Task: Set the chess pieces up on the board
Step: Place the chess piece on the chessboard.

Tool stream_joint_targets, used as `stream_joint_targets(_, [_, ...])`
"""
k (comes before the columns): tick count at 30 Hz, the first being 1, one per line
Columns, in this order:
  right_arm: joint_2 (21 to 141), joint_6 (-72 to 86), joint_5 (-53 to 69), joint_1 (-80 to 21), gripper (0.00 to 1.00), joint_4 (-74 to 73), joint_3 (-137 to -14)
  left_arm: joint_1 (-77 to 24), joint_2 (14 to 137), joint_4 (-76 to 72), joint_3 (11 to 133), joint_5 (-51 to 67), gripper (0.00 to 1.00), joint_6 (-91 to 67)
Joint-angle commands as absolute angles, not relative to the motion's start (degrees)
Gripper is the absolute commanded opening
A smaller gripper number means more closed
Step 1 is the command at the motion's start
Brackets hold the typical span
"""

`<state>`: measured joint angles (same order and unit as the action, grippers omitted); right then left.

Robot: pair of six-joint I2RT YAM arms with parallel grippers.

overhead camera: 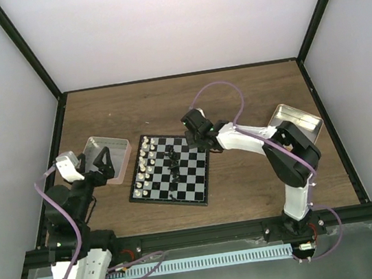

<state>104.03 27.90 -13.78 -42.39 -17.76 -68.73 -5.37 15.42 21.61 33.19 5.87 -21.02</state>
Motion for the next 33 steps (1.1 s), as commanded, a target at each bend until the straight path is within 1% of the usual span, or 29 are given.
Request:
stream_joint_targets(1, [106.32,25.74,-12.01,-42.10,0.05,-16.86,-70.71,-4.88,15.51,20.74,32.73,6.44,1.00,-21.36])
stream_joint_targets(13, [109.89,23.79,-10.90,-41.40,0.06,-16.25,-71.75,-4.90,15.66,20.74,32.71,6.42,1.00,-21.36])
stream_joint_targets(17, [110.26,23.63,-10.99,-41.22,0.08,-16.78,-72.04,-4.81,15.65,20.74,32.78,6.42,1.00,-21.36])
stream_joint_targets(22, [109.75,23.60,-11.46,-41.22,0.16,-17.70,-72.45,-4.83,15.80,20.74,32.78,6.46,1.00,-21.36])
stream_joint_targets(26, [107.81,23.47,-11.40,-41.20,0.28,-18.40,-74.17,-4.75,16.10,20.65,32.76,6.96,1.00,-21.27])
stream_joint_targets(28, [106.67,23.48,-11.17,-41.22,0.32,-18.84,-74.88,-4.75,16.25,20.72,32.78,6.90,1.00,-21.18])
stream_joint_targets(30, [105.30,23.79,-10.51,-41.22,0.36,-19.23,-75.14,-4.75,16.23,20.74,32.73,6.77,1.00,-21.18])
stream_joint_targets(33, [103.12,24.12,-9.26,-41.50,0.38,-19.65,-75.06,-4.66,16.28,20.74,32.76,6.60,1.00,-21.20])
